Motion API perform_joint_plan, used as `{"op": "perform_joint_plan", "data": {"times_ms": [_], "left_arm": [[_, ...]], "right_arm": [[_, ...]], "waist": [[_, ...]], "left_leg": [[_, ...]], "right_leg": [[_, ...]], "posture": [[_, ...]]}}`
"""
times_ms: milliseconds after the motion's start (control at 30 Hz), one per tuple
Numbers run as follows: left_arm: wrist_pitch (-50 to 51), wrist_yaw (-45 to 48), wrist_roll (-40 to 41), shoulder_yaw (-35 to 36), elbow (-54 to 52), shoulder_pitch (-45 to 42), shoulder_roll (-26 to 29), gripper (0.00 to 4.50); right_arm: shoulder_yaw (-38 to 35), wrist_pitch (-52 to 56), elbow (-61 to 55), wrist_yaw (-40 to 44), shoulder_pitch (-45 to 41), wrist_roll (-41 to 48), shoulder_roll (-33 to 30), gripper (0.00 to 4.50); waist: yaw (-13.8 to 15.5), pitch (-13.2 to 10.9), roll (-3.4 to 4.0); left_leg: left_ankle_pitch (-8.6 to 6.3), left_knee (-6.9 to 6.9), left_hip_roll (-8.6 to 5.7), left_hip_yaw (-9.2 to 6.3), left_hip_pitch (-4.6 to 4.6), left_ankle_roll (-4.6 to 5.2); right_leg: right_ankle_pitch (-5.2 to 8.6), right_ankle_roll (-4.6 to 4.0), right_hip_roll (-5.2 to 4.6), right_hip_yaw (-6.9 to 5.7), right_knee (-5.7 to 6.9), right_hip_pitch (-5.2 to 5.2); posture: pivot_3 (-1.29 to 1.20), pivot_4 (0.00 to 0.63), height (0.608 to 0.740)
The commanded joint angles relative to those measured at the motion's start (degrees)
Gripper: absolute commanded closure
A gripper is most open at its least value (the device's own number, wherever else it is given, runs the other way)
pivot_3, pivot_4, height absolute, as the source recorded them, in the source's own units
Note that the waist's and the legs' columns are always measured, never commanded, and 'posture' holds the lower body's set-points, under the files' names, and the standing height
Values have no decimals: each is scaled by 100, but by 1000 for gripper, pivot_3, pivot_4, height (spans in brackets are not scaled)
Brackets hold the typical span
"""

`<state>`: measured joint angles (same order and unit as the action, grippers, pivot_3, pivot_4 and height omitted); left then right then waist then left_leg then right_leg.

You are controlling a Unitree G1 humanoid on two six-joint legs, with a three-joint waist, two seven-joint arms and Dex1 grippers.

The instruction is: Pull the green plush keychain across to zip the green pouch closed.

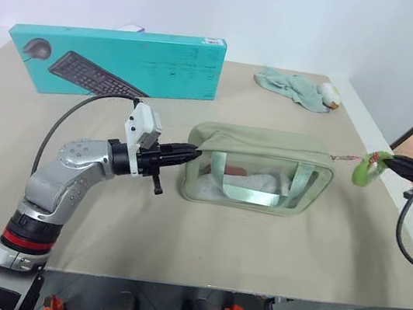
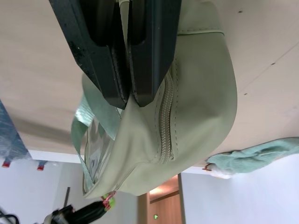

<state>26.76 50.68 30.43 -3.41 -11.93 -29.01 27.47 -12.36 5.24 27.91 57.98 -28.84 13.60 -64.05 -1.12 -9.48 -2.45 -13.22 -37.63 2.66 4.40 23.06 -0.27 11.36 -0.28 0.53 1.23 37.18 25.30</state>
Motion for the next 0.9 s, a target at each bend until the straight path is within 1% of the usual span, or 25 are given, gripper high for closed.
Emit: {"op": "perform_joint_plan", "data": {"times_ms": [33, 233, 433, 600, 700, 767, 800, 833, 867, 900], "left_arm": [[-25, -22, -22, 132, 46, -64, 45, 4500], [-50, -114, -58, 116, 45, -118, 1, 4500], [-35, -187, -79, 114, -11, -97, 5, 4500], [-24, -249, -110, 71, -28, -117, -23, 4500], [30, -312, -114, 55, -8, -135, -56, 4500], [71, -306, -162, 20, 42, -156, -20, 4500], [97, -226, -134, 18, 71, -155, 16, 4500], [162, -181, -66, 50, 93, -152, 32, 4155], [273, -144, 69, 117, 103, -168, 32, 3698], [336, -112, 144, 159, 99, -181, 46, 3464]], "right_arm": [[-40, -266, 283, -747, 165, -480, 115, 4457], [262, -361, -28, -1134, 721, -674, 873, 4457], [512, -240, -418, -1292, 1087, -783, 1434, 4457], [647, -171, -610, -1420, 1138, -839, 1768, 4457], [641, -160, -775, -1435, 1162, -818, 1887, 4457], [554, 30, -964, -1356, 1161, -662, 1924, 4457], [461, 141, -1088, -1342, 1152, -558, 1931, 4012], [367, 280, -1218, -1321, 1150, -436, 1932, 3810], [262, 428, -1404, -1239, 1180, -274, 1893, 3476], [166, 535, -1580, -1177, 1227, -142, 1846, 3215]], "waist": [[-2, 0, 0], [-4, 3, 2], [-10, 8, 14], [-13, 8, 14], [-26, 8, 13], [-26, 8, 13], [-26, 8, 13], [-26, 8, 13], [-24, 8, 14], [-23, 8, 14]], "left_leg": [[0, 0, 0, 0, -4, 0], [2, 0, 0, 0, -13, -3], [2, 0, 3, 5, -22, -3], [3, 0, 7, 5, -36, -4], [3, 0, 9, 7, -47, -4], [3, 1, 10, 8, -52, -4], [3, 1, 10, 8, -53, -4], [3, 0, 10, 8, -53, -4], [3, 1, 10, 8, -53, -4], [3, 1, 10, 8, -53, -4]], "right_leg": [[0, 0, 1, 1, 0, -4], [-3, 3, 2, 7, 2, -10], [-5, 5, 7, 17, 6, -12], [-7, 1, 13, 18, 10, -20], [-7, 1, 16, 20, 10, -28], [-8, 0, 17, 23, 10, -32], [-8, 0, 18, 22, 10, -32], [-8, 0, 17, 22, 11, -32], [-8, -1, 17, 22, 11, -32], [-8, -1, 17, 22, 11, -32]], "posture": [[0, 150, 740], [0, 150, 740], [0, 150, 740], [0, 150, 740], [0, 150, 740], [0, 150, 740], [0, 150, 740], [0, 150, 740], [0, 150, 740], [0, 150, 740]]}}
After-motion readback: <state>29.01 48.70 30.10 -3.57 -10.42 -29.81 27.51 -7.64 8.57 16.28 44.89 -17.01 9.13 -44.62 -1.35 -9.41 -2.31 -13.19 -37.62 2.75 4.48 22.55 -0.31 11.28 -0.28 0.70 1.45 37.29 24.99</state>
